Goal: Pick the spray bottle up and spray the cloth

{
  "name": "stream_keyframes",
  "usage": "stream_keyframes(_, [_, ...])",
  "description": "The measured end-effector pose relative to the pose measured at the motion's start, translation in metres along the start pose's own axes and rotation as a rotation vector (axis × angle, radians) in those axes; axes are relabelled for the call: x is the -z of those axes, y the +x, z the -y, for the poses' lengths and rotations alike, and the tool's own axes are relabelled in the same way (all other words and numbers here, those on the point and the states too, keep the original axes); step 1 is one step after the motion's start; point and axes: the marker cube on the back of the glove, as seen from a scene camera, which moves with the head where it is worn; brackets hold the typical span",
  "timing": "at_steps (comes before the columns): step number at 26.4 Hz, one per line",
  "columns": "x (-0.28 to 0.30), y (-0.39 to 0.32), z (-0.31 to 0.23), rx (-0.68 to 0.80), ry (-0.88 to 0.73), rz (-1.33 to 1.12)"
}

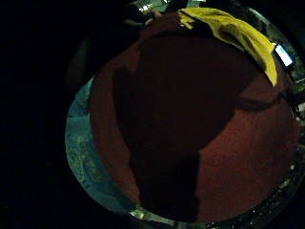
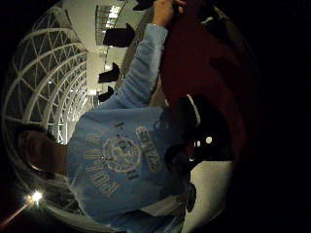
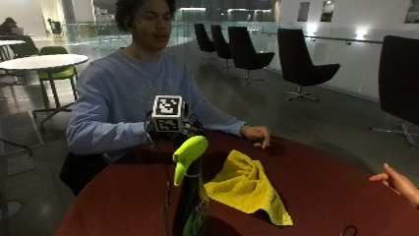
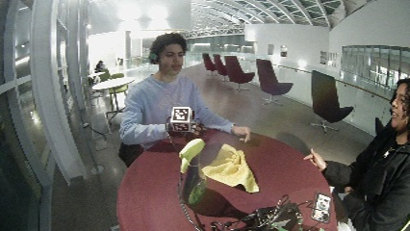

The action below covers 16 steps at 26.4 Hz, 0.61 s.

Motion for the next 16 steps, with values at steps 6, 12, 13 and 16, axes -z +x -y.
stream_keyframes(6, [0.016, 0.023, -0.024, -0.058, 0.062, -0.088])
stream_keyframes(12, [0.03, 0.042, -0.07, -0.133, 0.129, -0.098])
stream_keyframes(13, [0.033, 0.047, -0.081, -0.148, 0.137, -0.113])
stream_keyframes(16, [0.044, 0.064, -0.104, -0.187, 0.175, -0.134])
